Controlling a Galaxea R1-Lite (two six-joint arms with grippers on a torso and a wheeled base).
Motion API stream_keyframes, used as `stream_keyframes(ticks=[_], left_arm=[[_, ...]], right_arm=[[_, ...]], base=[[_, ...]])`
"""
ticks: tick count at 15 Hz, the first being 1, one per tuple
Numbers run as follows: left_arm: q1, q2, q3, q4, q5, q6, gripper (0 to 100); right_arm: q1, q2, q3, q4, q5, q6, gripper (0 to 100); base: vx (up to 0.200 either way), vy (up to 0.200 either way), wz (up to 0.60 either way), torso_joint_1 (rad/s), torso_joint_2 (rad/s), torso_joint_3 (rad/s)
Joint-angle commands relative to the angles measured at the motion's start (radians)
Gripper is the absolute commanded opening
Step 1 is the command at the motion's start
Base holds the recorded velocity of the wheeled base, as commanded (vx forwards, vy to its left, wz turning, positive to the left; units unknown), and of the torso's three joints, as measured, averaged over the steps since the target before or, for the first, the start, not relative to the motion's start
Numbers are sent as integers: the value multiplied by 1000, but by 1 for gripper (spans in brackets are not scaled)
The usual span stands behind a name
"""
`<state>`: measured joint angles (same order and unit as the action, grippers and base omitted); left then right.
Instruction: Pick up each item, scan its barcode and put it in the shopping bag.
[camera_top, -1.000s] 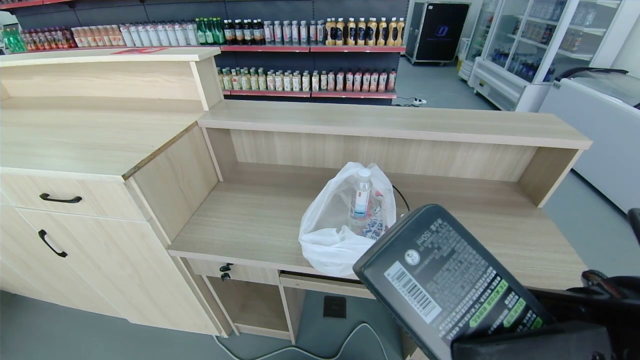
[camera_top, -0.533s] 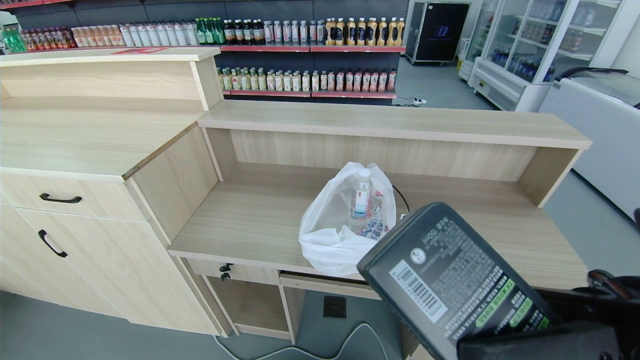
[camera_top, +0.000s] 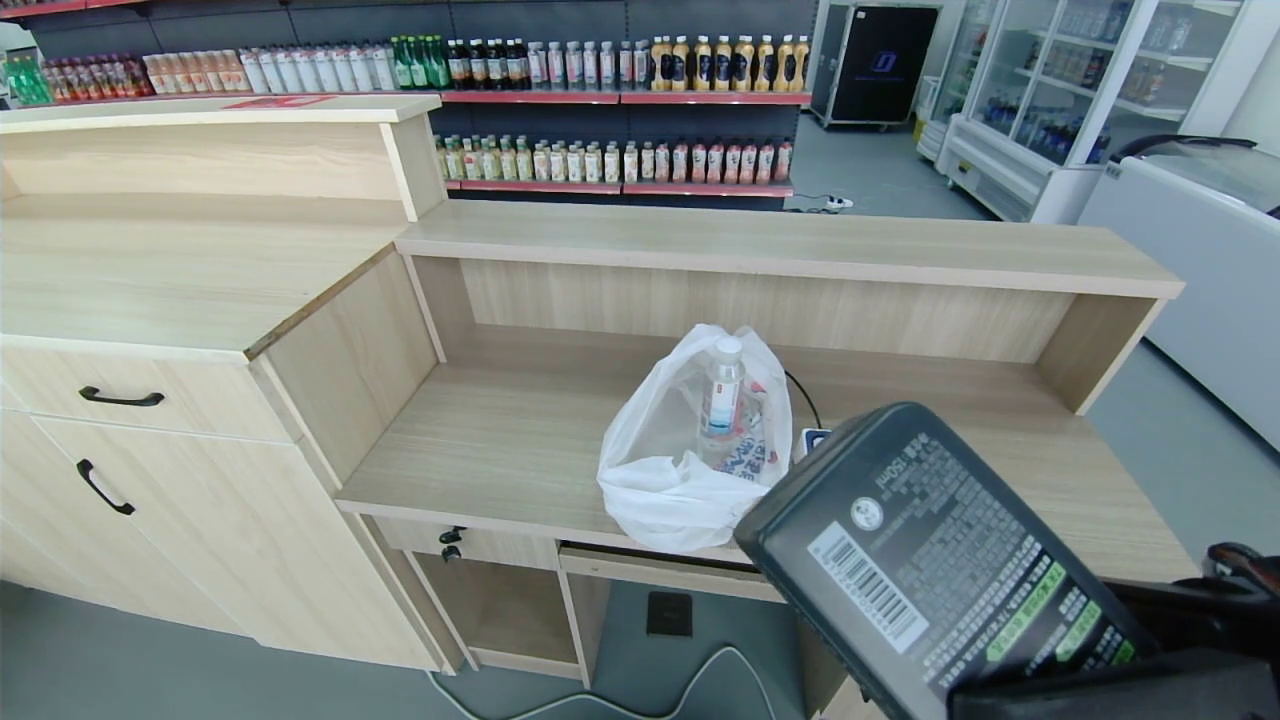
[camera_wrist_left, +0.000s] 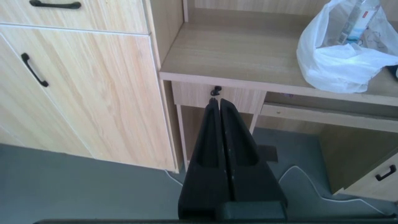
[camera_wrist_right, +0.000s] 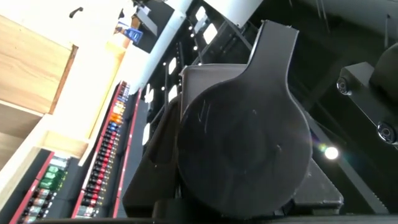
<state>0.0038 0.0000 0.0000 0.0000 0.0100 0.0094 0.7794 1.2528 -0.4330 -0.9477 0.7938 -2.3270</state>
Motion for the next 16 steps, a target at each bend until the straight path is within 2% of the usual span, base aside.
stream_keyframes(ticks=[1,9,12,13,15,16], left_arm=[[1,0,0,0,1,0,0],[1,0,0,0,1,0,0],[1,0,0,0,1,0,0],[1,0,0,0,1,0,0],[1,0,0,0,1,0,0],[1,0,0,0,1,0,0]], right_arm=[[-2,-15,2,17,1,0,0],[-11,-49,2,47,4,-15,0],[-43,-65,-9,95,-15,-3,0],[-89,-81,-10,130,-54,54,0],[-258,-111,-12,306,-131,339,0],[-382,-127,-13,379,-145,497,0]], base=[[0,0,0,0,0,0],[0,0,0,0,0,0],[0,0,0,0,0,0],[0,0,0,0,0,0],[0,0,0,0,0,0],[0,0,0,0,0,0]])
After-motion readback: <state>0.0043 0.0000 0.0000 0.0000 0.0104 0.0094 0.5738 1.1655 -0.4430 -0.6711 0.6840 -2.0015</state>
